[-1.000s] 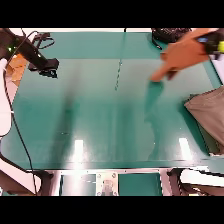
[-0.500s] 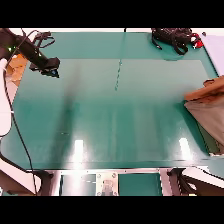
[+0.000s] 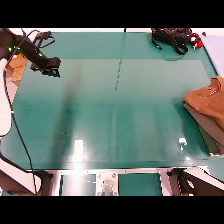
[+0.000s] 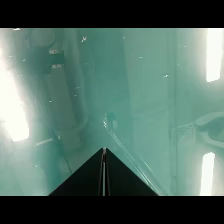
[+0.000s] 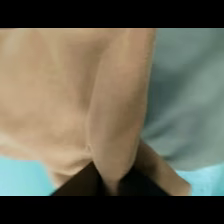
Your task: Fold the shirts.
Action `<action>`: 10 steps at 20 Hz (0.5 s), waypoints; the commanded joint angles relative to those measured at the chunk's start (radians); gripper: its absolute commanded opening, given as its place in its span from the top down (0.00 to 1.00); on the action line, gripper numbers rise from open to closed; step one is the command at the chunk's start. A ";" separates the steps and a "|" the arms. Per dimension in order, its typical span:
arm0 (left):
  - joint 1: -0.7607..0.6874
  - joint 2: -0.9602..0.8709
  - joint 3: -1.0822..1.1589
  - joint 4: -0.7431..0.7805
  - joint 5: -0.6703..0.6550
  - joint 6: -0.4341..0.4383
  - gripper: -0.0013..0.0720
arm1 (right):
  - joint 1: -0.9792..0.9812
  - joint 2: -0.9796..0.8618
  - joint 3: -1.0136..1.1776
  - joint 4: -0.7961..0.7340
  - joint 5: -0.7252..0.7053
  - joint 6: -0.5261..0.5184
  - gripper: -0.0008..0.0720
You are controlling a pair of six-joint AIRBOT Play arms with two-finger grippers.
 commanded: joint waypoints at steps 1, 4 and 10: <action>0.001 0.000 0.000 -0.006 0.013 0.001 0.95 | -0.027 -0.014 -0.152 -0.043 -0.100 0.005 0.61; 0.001 0.000 0.000 -0.021 0.043 0.002 0.95 | -0.025 -0.049 -0.115 -0.032 -0.079 0.005 0.24; 0.001 0.008 0.000 -0.117 0.075 0.035 0.95 | 0.035 -0.049 0.201 0.005 0.186 0.021 0.24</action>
